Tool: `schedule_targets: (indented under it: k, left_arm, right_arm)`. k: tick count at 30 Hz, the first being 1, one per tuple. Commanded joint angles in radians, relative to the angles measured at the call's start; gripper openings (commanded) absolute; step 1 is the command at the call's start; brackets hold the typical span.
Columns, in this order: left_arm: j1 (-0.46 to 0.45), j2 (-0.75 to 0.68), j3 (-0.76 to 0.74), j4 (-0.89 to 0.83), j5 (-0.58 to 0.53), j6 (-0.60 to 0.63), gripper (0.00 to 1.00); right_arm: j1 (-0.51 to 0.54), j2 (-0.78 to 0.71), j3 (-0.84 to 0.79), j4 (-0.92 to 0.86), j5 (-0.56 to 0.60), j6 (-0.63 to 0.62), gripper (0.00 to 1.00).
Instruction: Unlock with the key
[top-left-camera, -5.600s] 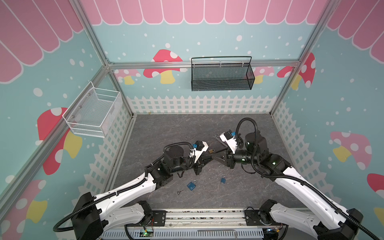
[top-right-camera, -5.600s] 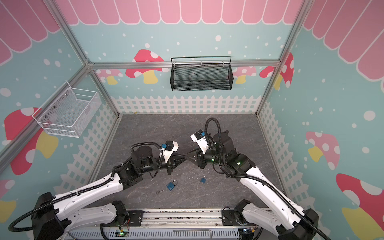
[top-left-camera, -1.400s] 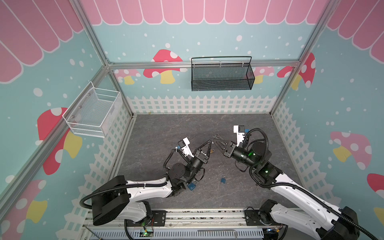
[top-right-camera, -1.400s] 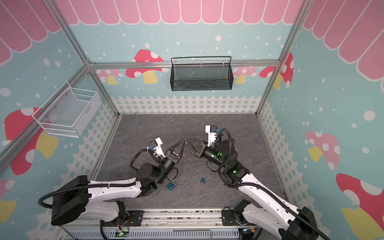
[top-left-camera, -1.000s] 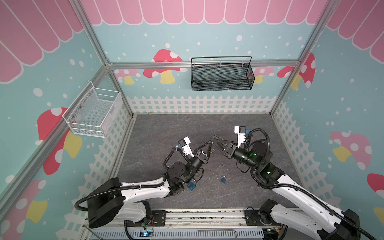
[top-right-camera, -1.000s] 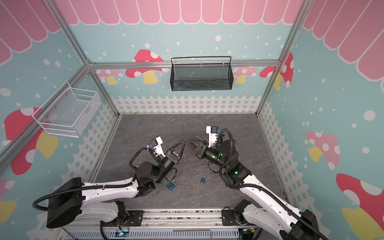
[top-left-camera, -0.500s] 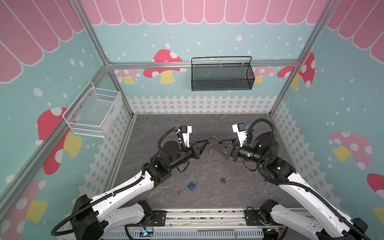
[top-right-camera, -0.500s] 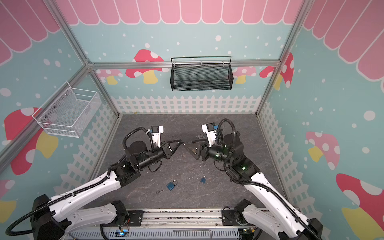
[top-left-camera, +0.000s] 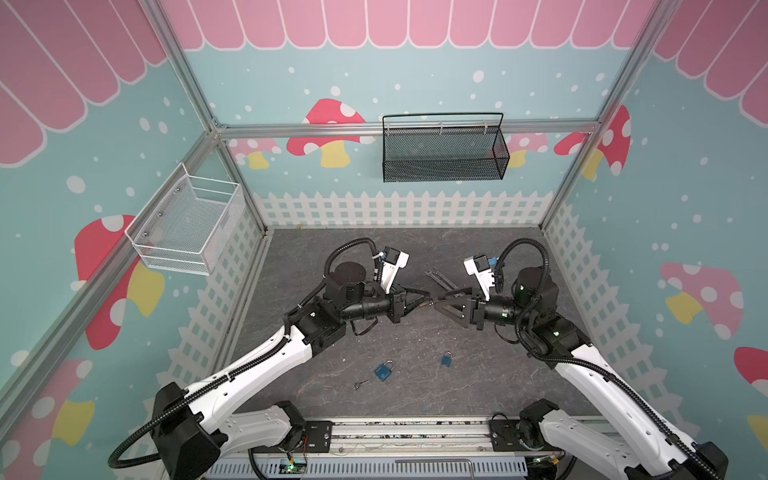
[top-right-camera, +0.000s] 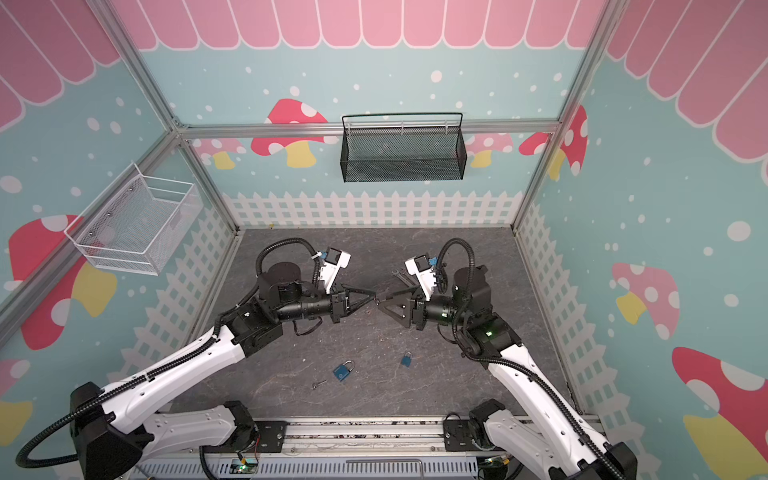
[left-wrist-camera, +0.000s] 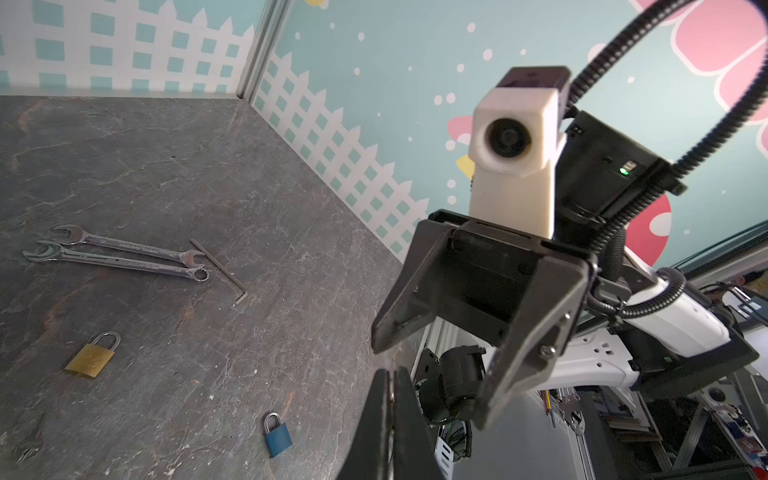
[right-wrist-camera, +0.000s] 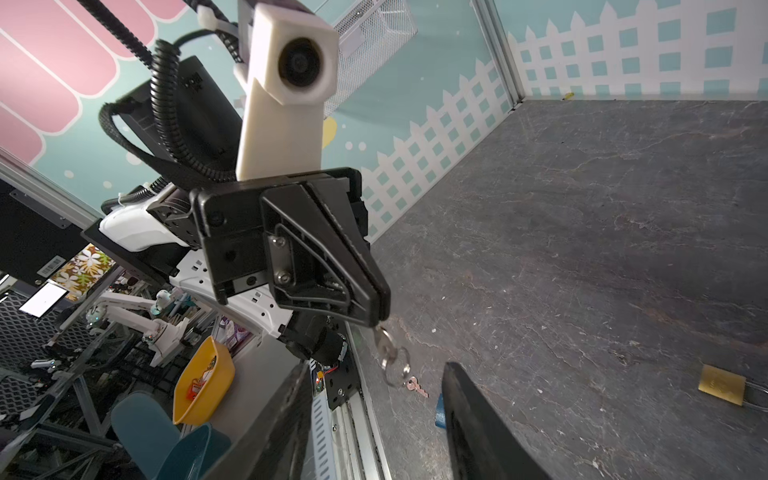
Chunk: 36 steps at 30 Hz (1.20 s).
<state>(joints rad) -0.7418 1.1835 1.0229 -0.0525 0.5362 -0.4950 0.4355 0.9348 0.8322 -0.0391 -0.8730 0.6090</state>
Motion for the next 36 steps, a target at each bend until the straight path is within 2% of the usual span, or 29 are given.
schedule_targets:
  k: [1,13,24,29,36]
  left_arm:
    - [0.005,0.004,0.044,-0.043,0.069,0.057,0.0]
    - [0.005,0.052,0.099,-0.045,0.13,0.053,0.0]
    - [0.004,0.054,0.114,-0.05,0.142,0.056,0.0]
    - [0.004,0.061,0.121,-0.049,0.15,0.055,0.0]
    - [0.002,0.058,0.124,-0.062,0.145,0.067,0.0]
  right_arm:
    - [-0.026,0.006,-0.025,0.073,-0.088,-0.001,0.5]
    - [-0.04,0.024,-0.053,0.204,-0.201,0.068,0.36]
    - [-0.041,0.04,-0.059,0.241,-0.231,0.085,0.24]
    - [-0.041,0.048,-0.06,0.255,-0.234,0.093,0.22]
    - [-0.042,0.055,-0.065,0.254,-0.227,0.095,0.11]
